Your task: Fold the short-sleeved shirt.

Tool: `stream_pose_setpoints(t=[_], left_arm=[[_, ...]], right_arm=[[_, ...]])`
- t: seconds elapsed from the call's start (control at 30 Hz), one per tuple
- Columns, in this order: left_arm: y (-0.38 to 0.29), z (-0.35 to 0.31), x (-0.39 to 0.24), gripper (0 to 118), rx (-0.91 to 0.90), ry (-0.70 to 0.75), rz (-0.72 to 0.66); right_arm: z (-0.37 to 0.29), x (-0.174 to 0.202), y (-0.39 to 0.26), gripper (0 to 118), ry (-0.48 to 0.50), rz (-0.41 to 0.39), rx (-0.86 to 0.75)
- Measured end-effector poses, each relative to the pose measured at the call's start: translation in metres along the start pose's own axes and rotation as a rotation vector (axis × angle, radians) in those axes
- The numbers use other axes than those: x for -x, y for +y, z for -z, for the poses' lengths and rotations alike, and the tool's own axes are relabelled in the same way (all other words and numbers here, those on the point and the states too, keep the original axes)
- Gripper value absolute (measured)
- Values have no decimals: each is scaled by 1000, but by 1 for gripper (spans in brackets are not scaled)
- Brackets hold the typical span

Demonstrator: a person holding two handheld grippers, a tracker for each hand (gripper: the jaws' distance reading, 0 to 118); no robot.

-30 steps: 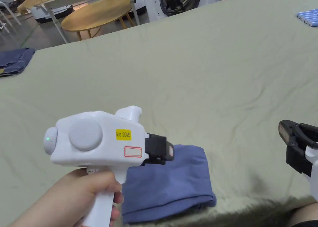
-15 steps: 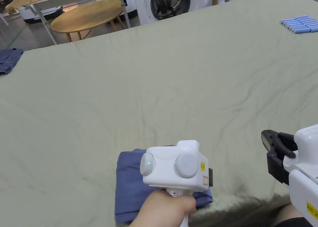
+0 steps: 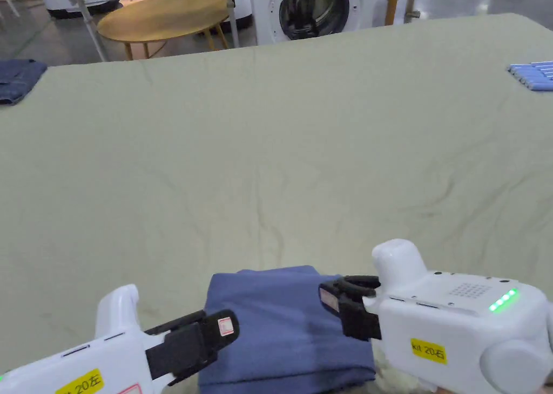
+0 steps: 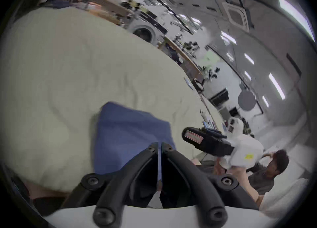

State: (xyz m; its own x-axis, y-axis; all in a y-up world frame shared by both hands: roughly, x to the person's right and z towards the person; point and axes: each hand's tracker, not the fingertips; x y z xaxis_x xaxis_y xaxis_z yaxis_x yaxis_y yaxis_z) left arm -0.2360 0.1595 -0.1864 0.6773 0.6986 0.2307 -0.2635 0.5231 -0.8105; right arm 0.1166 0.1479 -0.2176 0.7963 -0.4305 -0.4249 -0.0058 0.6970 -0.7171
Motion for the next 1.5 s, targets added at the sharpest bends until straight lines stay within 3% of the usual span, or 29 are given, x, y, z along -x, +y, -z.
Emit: stream_pose_setpoints(t=[0.07,0.13,0.2,0.3,0.43,0.6,0.73,0.8,0.87,0.97,1.23,1.4,1.5], left_arm=[[-13,-8,25,0,1,-11,-70],[-23,-8,42,0,3,-26,-139],[-27,-6,53,0,13,-24,-127],[-26,-3,58,0,25,-49,-114],[-14,0,70,0,51,-175,-131],[17,21,94,0,180,-176,-65],[34,39,126,0,251,-277,-189],[36,53,152,22,286,-378,-310],[35,68,160,76,328,-435,-354],[33,80,161,104,320,-620,-344],[51,102,153,105,427,-616,-310],[80,67,145,105,521,-383,-111],[87,56,157,105,515,-346,-196]], right_arm=[[26,-4,5,0,108,44,78],[51,-14,6,0,205,136,153],[69,-28,3,0,203,209,193],[83,-63,-9,0,287,409,256],[77,-99,-24,0,320,542,267],[72,-93,-24,0,293,482,283],[74,-94,-24,0,296,471,290],[74,-95,-25,0,307,479,286],[75,-98,-27,0,312,484,282],[76,-98,-28,0,317,485,278],[78,-101,-30,0,343,502,276],[77,-99,-33,0,364,517,262],[79,-99,-32,0,372,515,267]])
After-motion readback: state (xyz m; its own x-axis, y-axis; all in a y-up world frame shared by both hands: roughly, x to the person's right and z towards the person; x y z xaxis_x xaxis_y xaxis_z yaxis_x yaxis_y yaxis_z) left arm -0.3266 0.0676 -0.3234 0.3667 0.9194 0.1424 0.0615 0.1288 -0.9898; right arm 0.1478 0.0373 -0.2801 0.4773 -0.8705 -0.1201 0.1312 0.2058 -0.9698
